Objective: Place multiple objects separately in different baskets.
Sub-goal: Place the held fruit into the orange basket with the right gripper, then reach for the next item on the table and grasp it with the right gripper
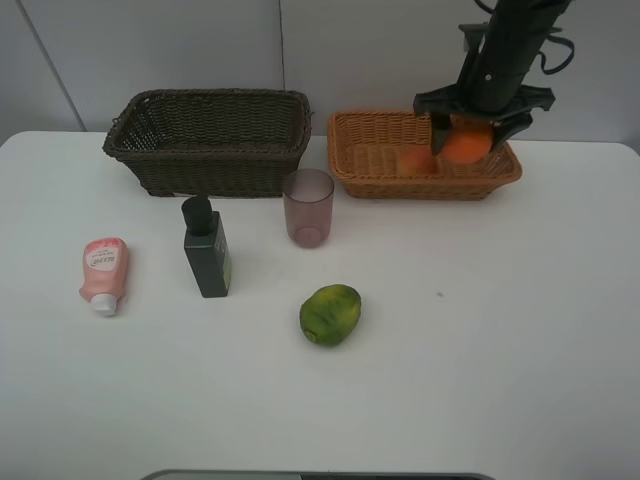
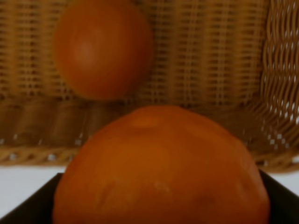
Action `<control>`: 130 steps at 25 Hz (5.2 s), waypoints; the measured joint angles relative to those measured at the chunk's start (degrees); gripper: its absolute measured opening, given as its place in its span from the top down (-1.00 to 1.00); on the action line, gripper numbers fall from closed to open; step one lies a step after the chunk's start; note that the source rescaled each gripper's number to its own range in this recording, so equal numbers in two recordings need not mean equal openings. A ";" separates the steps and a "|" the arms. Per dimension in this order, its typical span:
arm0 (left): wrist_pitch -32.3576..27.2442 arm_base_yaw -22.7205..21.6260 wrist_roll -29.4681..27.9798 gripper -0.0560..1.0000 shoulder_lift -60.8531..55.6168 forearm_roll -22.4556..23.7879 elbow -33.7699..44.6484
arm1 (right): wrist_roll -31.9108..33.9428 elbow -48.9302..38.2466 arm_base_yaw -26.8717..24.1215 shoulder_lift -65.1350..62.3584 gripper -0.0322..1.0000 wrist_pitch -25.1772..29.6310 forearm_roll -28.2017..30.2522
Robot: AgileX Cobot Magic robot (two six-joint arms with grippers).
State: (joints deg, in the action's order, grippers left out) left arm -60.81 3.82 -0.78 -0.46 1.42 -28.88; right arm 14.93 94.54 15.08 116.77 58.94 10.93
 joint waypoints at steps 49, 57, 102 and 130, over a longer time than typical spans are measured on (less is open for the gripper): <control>0.00 0.00 0.00 -1.00 0.00 0.00 0.00 | -0.60 2.51 1.45 0.94 -0.70 -4.58 1.81; 0.00 0.00 0.00 -1.00 0.00 0.00 0.00 | -0.60 2.51 9.14 -0.27 -0.70 5.03 -3.11; 0.00 0.00 0.00 -1.00 0.00 0.00 0.00 | 28.33 -25.90 27.07 -7.79 -0.70 -12.81 -10.43; 0.00 0.00 0.00 -1.00 0.00 0.00 0.00 | 36.69 -25.90 28.45 1.14 -0.68 -16.75 -12.89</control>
State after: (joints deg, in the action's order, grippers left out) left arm -60.81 3.82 -0.78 -0.46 1.42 -28.88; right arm 51.62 68.63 43.53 117.92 42.19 -1.96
